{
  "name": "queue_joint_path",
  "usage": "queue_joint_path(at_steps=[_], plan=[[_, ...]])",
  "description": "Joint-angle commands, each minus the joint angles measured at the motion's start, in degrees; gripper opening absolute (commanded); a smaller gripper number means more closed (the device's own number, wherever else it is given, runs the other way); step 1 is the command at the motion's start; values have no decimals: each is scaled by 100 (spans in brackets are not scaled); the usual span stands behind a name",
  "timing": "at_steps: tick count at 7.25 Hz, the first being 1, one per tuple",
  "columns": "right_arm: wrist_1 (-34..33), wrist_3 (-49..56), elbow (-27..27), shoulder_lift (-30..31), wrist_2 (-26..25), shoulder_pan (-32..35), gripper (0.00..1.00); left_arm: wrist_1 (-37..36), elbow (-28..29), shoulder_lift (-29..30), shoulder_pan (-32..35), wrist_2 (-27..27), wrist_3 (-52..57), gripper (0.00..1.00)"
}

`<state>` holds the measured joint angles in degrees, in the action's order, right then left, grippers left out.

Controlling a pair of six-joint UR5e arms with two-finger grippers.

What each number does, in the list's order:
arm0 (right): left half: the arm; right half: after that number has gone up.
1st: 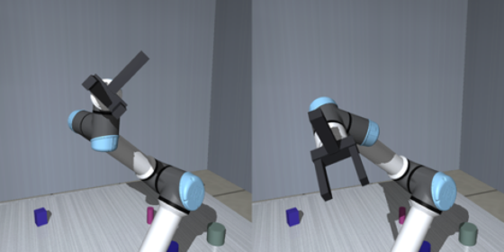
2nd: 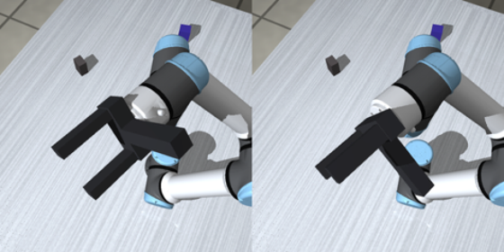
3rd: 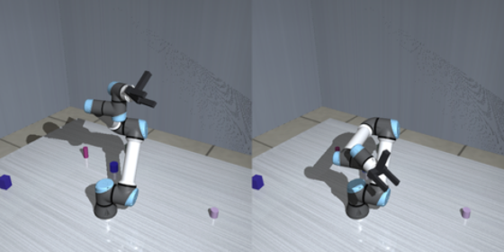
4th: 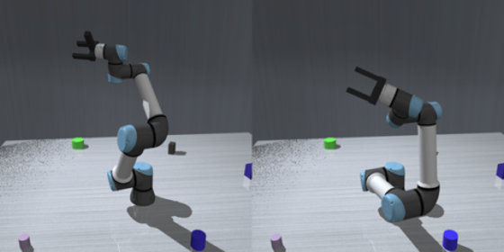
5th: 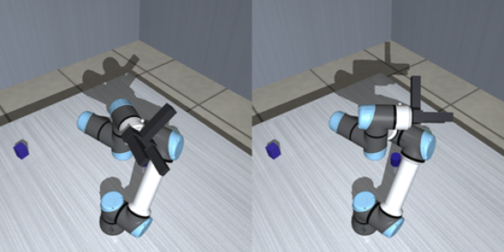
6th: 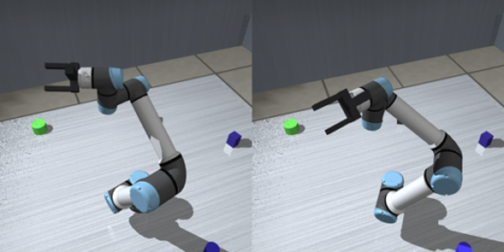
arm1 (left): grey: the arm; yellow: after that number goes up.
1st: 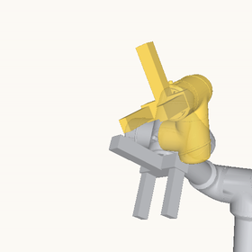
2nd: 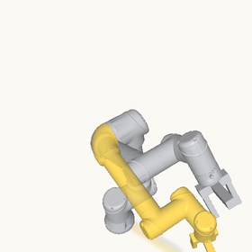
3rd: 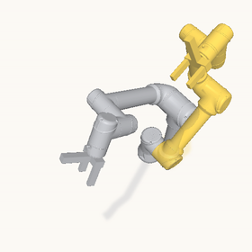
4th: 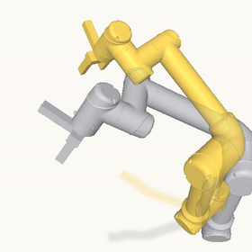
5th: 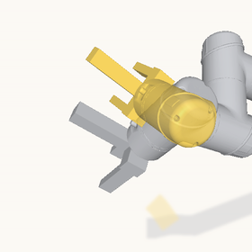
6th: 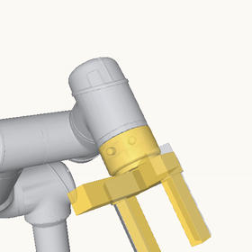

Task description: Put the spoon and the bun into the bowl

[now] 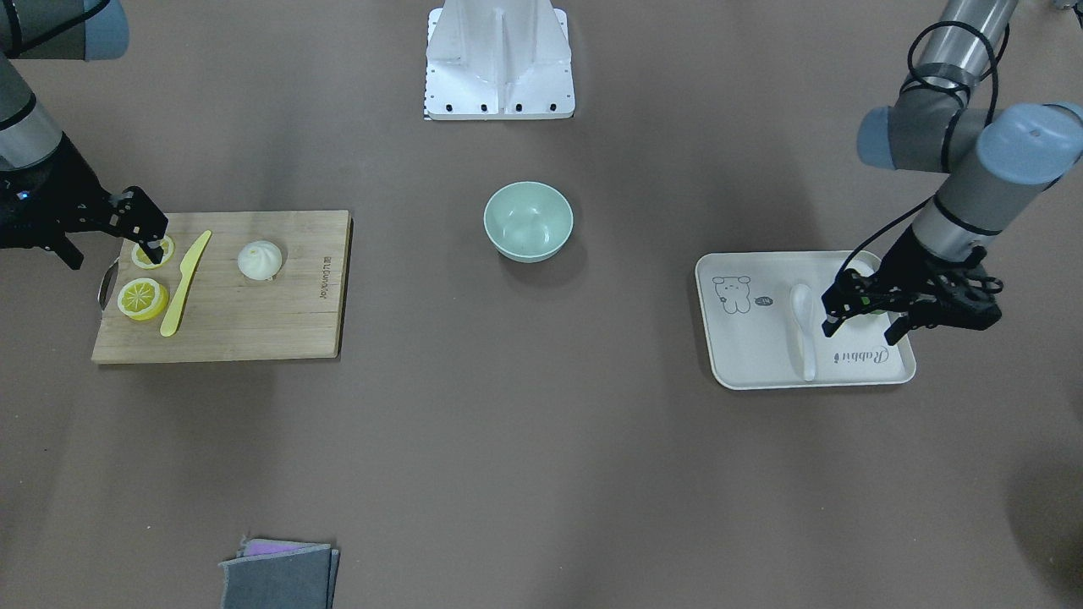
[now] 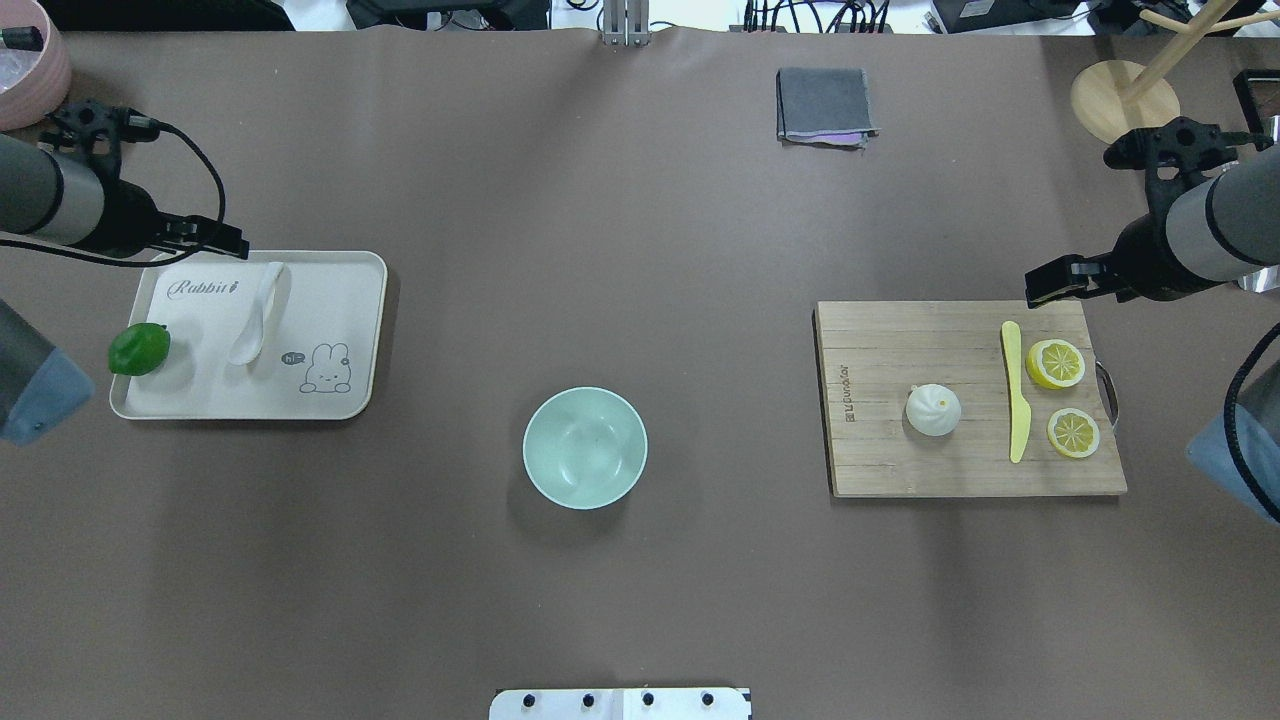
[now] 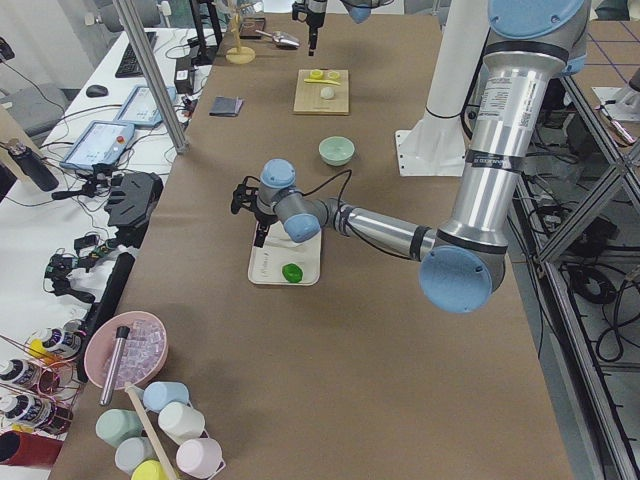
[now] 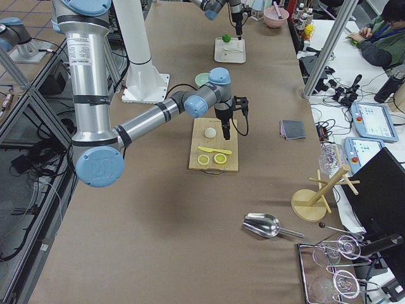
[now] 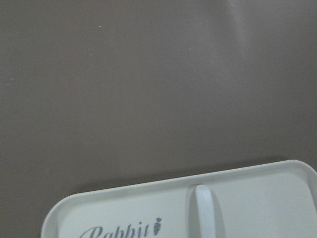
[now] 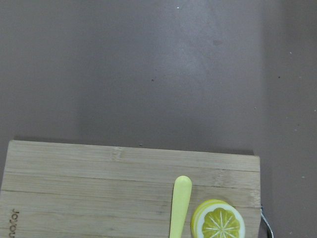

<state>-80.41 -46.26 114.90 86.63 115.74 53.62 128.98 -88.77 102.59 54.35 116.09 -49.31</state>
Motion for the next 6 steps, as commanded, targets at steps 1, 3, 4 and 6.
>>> queue_joint_path(at_steps=[1, 3, 4, 6], plan=[[8, -58, -3, -23, -60, -71, 100, 5, 306, 217, -328, -376, -184, 71], [8, -67, 6, -23, -69, -88, 100, 5, 404, 191, -468, -578, -193, 66], [8, -67, -3, -23, -78, -88, 100, 5, 404, 183, -548, -579, -202, 63], [-1, -67, -3, -23, -78, -97, 100, 5, 404, 182, -610, -623, -228, 58]])
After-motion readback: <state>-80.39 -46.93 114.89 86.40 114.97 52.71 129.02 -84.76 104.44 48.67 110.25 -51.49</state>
